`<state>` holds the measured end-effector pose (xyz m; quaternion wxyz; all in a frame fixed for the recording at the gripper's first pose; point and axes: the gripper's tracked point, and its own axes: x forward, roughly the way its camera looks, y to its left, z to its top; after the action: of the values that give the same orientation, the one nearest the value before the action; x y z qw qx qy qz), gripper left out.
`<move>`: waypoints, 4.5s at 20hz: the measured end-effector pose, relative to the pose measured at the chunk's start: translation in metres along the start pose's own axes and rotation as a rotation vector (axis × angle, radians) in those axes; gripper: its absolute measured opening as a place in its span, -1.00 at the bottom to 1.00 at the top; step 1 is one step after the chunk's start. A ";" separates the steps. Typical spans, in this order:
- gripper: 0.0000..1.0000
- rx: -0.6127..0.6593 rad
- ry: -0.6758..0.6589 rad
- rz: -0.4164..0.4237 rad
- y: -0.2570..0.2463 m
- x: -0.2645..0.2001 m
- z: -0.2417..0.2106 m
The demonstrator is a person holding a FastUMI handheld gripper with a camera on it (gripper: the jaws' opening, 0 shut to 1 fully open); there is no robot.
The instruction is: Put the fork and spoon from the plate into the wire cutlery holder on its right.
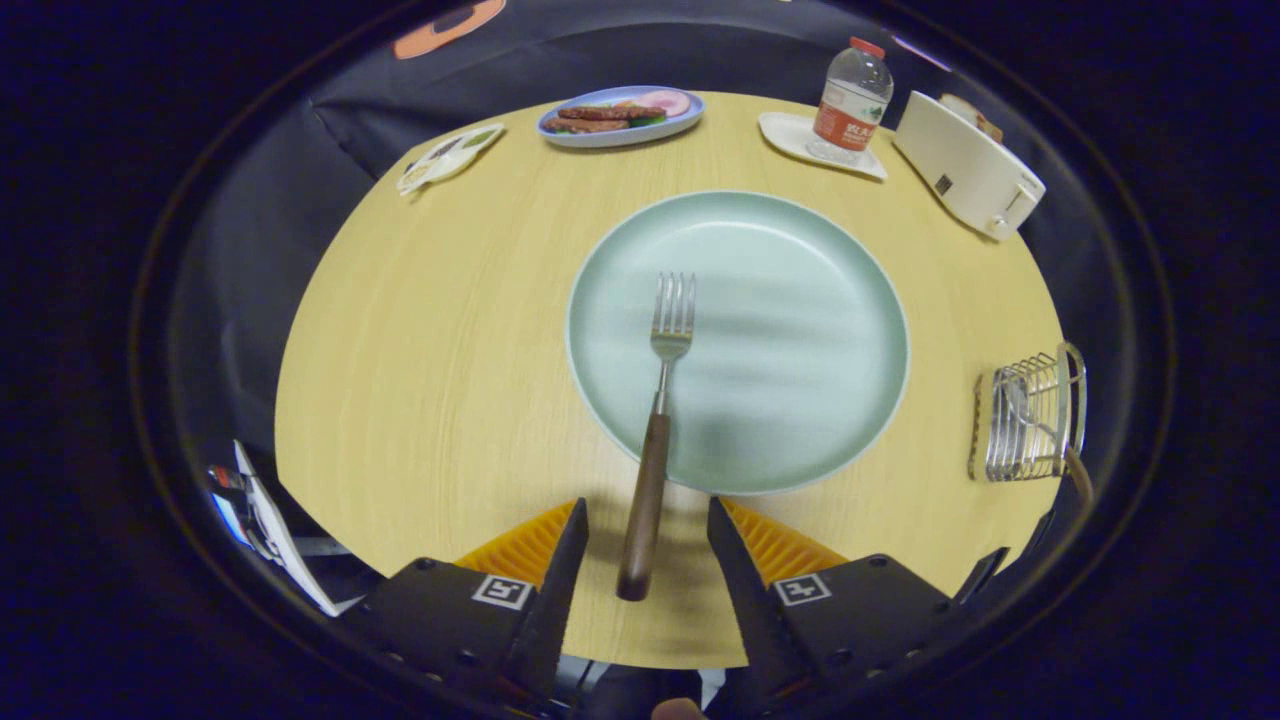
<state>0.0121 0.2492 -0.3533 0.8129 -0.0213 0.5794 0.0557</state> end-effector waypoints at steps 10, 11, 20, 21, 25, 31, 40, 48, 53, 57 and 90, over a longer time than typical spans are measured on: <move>-0.99 0.047 0.049 0.033 0.000 -0.002 0.006; -0.98 0.056 0.043 0.041 -0.002 -0.007 0.007; -0.99 0.063 -0.026 0.091 -0.056 -0.098 0.028; -0.99 0.065 -0.037 0.087 -0.071 -0.113 0.029; -0.99 0.099 -0.046 0.059 -0.139 -0.158 0.028; -0.99 0.166 0.026 -0.024 -0.246 -0.185 -0.004; -0.98 0.220 0.229 0.020 -0.275 -0.165 -0.042; -0.91 0.268 0.302 0.042 -0.271 -0.149 -0.034; -0.91 0.308 0.303 0.052 -0.267 -0.138 -0.021; -0.83 0.336 0.265 0.062 -0.266 -0.129 -0.010; 0.89 0.123 -1.104 -0.018 -0.227 -0.364 0.094</move>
<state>0.0092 0.0092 0.0148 0.9960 0.0537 0.0693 0.0177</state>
